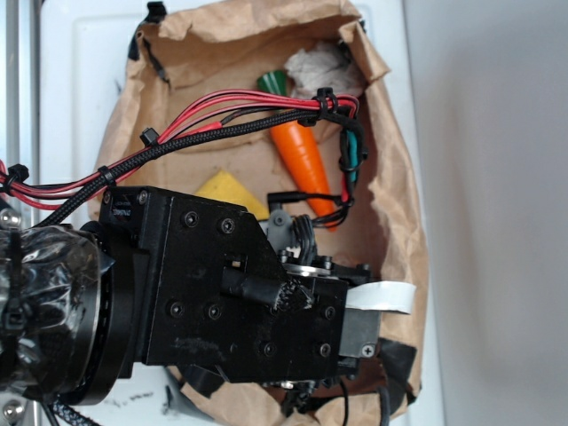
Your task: Grab the yellow cloth.
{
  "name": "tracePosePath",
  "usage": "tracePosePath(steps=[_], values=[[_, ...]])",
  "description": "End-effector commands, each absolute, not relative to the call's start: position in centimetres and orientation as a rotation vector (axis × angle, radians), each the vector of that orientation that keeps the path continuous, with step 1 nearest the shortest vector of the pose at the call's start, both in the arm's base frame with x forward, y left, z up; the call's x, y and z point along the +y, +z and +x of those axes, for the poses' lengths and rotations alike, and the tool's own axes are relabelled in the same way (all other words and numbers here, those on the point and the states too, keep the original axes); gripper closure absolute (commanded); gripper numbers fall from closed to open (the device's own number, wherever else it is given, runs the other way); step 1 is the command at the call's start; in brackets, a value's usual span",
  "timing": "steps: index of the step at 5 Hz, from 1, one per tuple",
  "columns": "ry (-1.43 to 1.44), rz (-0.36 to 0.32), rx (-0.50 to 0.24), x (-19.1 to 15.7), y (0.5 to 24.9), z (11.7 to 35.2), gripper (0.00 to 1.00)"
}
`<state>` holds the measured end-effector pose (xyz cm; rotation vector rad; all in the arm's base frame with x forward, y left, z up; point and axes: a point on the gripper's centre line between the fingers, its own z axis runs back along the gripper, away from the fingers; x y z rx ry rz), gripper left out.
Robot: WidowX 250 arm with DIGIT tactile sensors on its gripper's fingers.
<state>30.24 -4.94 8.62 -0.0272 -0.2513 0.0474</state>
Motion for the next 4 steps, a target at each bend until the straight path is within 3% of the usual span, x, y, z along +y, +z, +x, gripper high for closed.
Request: tracePosePath(steps=[1, 2, 3, 4], values=[[0.008, 0.051, -0.284, -6.0, 6.2, 31.2, 0.0], [0.007, 0.107, -0.266, -6.0, 4.1, 31.2, 0.0], [0.039, 0.146, -0.225, -5.5, 2.7, 31.5, 1.0], [0.045, 0.132, -0.244, -5.4, 3.3, 31.8, 1.0]])
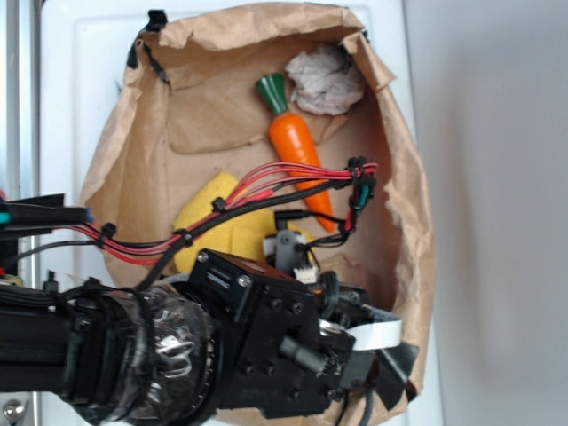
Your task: Grab the yellow cloth.
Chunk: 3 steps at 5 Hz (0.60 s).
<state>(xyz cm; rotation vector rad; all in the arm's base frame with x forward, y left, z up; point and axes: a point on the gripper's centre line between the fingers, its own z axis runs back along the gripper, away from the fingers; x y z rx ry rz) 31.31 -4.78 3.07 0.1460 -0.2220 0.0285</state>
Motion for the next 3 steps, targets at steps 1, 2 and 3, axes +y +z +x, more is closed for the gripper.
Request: tracePosePath(steps=[1, 2, 3], values=[[0.063, 0.105, -0.262, -5.0, 4.8, 31.9, 1.0], [0.111, 0.062, -0.277, -3.9, 7.4, 32.1, 1.0], [0.191, -0.011, -0.293, -1.4, 11.2, 32.3, 1.0]])
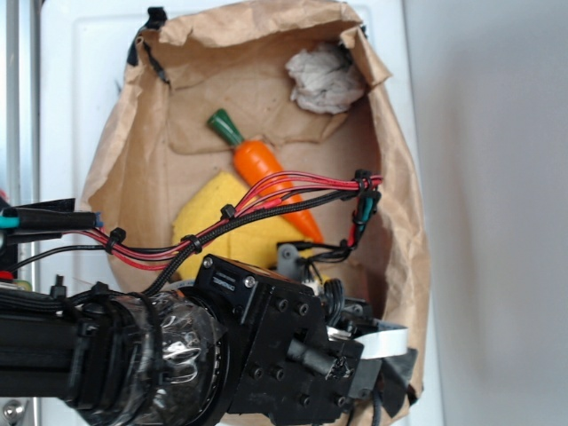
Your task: Grab the yellow cloth.
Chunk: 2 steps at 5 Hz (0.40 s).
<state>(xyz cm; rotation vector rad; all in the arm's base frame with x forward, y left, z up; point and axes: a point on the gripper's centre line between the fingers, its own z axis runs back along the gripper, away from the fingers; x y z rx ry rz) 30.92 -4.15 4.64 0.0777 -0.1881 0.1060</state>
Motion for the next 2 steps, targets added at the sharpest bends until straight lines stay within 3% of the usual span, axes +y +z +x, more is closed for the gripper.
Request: tracePosePath(steps=[1, 2], values=[[0.275, -0.021, -0.337, 0.9, 14.0, 31.9, 1.0], [0.324, -0.034, -0.325, 3.0, 16.7, 31.1, 1.0]])
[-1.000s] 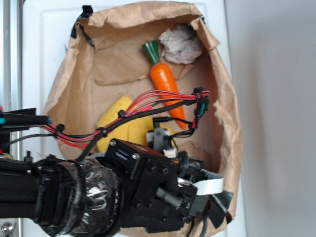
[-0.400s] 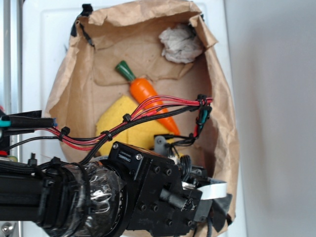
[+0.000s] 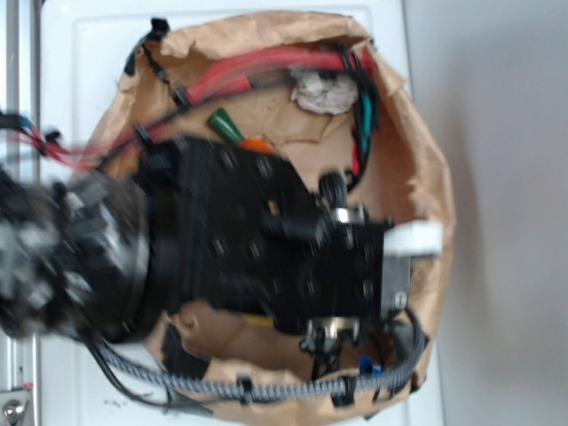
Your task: Grab the yellow cloth.
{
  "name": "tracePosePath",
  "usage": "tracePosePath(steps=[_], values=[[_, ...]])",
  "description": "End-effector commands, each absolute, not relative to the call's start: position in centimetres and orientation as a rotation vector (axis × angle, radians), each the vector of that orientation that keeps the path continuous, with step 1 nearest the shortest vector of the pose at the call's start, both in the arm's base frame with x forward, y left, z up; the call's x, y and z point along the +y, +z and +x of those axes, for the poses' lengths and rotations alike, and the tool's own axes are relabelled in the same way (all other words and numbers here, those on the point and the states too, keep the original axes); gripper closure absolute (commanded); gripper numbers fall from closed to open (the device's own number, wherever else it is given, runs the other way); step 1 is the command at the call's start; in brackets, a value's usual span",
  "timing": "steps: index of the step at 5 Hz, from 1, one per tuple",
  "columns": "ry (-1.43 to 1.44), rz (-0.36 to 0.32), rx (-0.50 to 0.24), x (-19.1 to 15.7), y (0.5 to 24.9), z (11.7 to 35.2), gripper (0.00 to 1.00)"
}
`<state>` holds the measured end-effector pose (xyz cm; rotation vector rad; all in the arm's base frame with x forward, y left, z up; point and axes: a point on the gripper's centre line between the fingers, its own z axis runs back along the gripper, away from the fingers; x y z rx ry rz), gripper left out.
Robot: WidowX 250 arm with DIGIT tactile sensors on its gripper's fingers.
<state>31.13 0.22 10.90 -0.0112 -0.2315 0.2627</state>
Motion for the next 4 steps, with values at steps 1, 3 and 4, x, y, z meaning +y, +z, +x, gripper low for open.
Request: tracePosePath(steps=[1, 3, 4], values=[[0.393, 0.029, -0.307, 4.3, 19.5, 31.1, 1.0], [0.478, 0.146, -0.323, 6.9, 22.1, 29.3, 1.0], [0.437, 0.104, -0.363, 6.9, 22.4, 28.2, 1.0]])
